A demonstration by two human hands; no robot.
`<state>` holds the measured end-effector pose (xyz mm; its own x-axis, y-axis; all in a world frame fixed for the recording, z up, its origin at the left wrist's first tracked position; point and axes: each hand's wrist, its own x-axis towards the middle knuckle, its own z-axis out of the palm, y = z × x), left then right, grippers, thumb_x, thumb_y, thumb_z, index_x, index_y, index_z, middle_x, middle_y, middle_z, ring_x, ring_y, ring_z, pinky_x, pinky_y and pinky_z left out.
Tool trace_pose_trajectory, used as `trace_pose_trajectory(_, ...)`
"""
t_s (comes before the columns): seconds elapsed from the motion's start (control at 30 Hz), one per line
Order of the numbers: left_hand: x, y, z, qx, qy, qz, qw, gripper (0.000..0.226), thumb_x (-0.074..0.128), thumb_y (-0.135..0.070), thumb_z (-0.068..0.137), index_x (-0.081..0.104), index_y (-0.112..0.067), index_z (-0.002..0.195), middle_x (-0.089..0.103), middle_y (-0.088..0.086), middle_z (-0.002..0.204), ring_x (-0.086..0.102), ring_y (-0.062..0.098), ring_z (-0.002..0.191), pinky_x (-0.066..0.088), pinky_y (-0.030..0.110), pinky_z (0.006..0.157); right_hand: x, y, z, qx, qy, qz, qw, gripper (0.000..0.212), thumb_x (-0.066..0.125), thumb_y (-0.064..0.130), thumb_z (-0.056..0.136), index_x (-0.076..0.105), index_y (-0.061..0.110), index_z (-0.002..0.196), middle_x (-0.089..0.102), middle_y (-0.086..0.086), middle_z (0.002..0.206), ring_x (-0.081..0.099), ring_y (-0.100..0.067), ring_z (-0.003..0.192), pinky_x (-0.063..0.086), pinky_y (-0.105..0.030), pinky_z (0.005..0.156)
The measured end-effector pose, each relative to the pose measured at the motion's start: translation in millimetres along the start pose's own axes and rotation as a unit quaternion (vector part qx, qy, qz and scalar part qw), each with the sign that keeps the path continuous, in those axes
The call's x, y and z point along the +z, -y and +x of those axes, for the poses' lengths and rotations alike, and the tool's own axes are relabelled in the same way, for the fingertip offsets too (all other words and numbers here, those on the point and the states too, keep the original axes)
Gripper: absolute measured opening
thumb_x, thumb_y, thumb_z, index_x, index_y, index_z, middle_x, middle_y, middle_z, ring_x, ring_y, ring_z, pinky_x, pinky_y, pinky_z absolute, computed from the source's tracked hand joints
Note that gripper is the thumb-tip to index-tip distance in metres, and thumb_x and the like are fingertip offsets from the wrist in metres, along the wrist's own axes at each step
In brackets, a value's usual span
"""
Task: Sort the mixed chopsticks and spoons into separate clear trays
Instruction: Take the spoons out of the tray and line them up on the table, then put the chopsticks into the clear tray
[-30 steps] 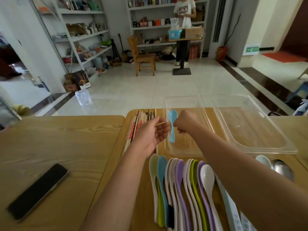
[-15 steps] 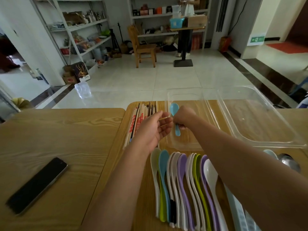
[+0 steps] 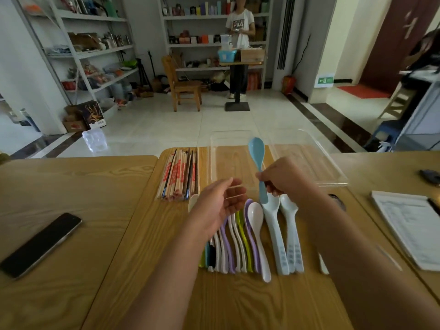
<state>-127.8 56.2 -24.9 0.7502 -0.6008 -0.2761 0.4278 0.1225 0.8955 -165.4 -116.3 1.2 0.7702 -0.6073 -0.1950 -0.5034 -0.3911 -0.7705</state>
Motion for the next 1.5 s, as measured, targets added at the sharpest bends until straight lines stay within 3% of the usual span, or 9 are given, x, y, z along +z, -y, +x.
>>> trace_pose_trajectory(0.17,13,36,-28,-0.033,0.000,0.000,0.999,0.027,0.043,-0.020,0.104,0.065,-0.004,0.109,0.069,0.009,0.085,0.066,0.019,0.074,0.053,0.031,0.074,9,-47,-63,-0.001,0.016,0.033,0.999,0.023,0.068,0.015,0.091,0.070,-0.006,0.080,0.059,-0.011,0.051,0.050,-0.022,0.046,0.045,-0.032,0.052)
trace_pose_trajectory(0.27,13,47,-39,-0.042,-0.006,0.010,0.999,0.028,0.045,-0.021,0.104,0.064,-0.004,0.115,0.069,0.010,0.088,0.066,0.018,0.075,0.054,0.030,0.071,21,-63,-79,0.001,0.020,-0.002,1.000,0.026,0.068,0.020,0.091,0.069,0.000,0.074,0.058,-0.004,0.046,0.051,-0.016,0.040,0.046,-0.029,0.050)
trace_pose_trajectory(0.43,9,53,-46,-0.044,-0.022,0.031,0.998,0.028,0.045,-0.022,0.104,0.065,-0.005,0.112,0.069,0.012,0.093,0.067,0.021,0.082,0.056,0.030,0.075,34,-67,-84,0.002,0.011,-0.069,0.998,0.023,0.069,0.024,0.090,0.069,0.002,0.084,0.063,-0.007,0.057,0.053,-0.013,0.040,0.045,-0.025,0.046)
trace_pose_trajectory(0.63,5,57,-45,-0.047,-0.034,0.023,0.998,0.028,0.045,-0.021,0.104,0.064,-0.003,0.113,0.069,0.015,0.095,0.068,0.023,0.084,0.056,0.033,0.078,45,-70,-77,0.006,0.005,-0.121,0.993,0.025,0.070,0.023,0.087,0.061,0.004,0.074,0.059,-0.007,0.058,0.052,-0.015,0.044,0.048,-0.027,0.051)
trace_pose_trajectory(0.77,5,57,-42,-0.050,-0.035,0.035,0.998,0.027,0.045,-0.021,0.104,0.064,-0.003,0.113,0.069,0.019,0.103,0.068,0.025,0.089,0.056,0.035,0.084,53,-71,-67,0.026,0.016,-0.164,0.986,0.030,0.071,0.029,0.088,0.055,0.011,0.070,0.061,-0.002,0.056,0.054,-0.009,0.038,0.040,-0.019,0.036)
trace_pose_trajectory(0.93,4,57,-38,-0.054,-0.038,0.041,0.997,0.027,0.046,-0.023,0.104,0.064,-0.004,0.111,0.069,0.022,0.112,0.069,0.029,0.097,0.057,0.036,0.087,53,-63,-67,0.050,0.038,-0.187,0.980,0.015,0.066,0.016,0.090,0.056,0.007,0.084,0.060,-0.004,0.059,0.057,-0.011,0.041,0.040,-0.019,0.037)
trace_pose_trajectory(1.13,1,60,-34,-0.055,-0.033,0.040,0.997,0.028,0.046,-0.023,0.104,0.064,-0.004,0.111,0.070,0.022,0.112,0.069,0.032,0.105,0.056,0.040,0.093,54,-61,-56,0.079,0.076,-0.203,0.973,0.018,0.072,0.018,0.087,0.058,0.008,0.091,0.064,-0.004,0.073,0.068,-0.017,0.068,0.054,-0.024,0.054)
trace_pose_trajectory(1.37,-9,49,-26,-0.048,-0.026,0.025,0.998,0.028,0.047,-0.022,0.103,0.065,-0.002,0.109,0.071,0.022,0.109,0.069,0.026,0.092,0.056,0.036,0.087,43,-57,-52,-0.017,0.041,-0.150,0.988,0.012,0.062,0.014,0.093,0.069,0.004,0.094,0.070,-0.011,0.075,0.067,-0.021,0.062,0.057,-0.032,0.060)
trace_pose_trajectory(1.5,-19,15,-15,-0.014,-0.025,0.038,0.999,0.028,0.046,-0.021,0.103,0.067,-0.003,0.109,0.073,0.016,0.107,0.069,0.025,0.096,0.055,0.038,0.092,31,-20,-43,-0.098,0.021,-0.027,0.995,0.016,0.067,0.018,0.091,0.070,0.010,0.077,0.067,-0.007,0.064,0.056,-0.014,0.049,0.045,-0.023,0.046)
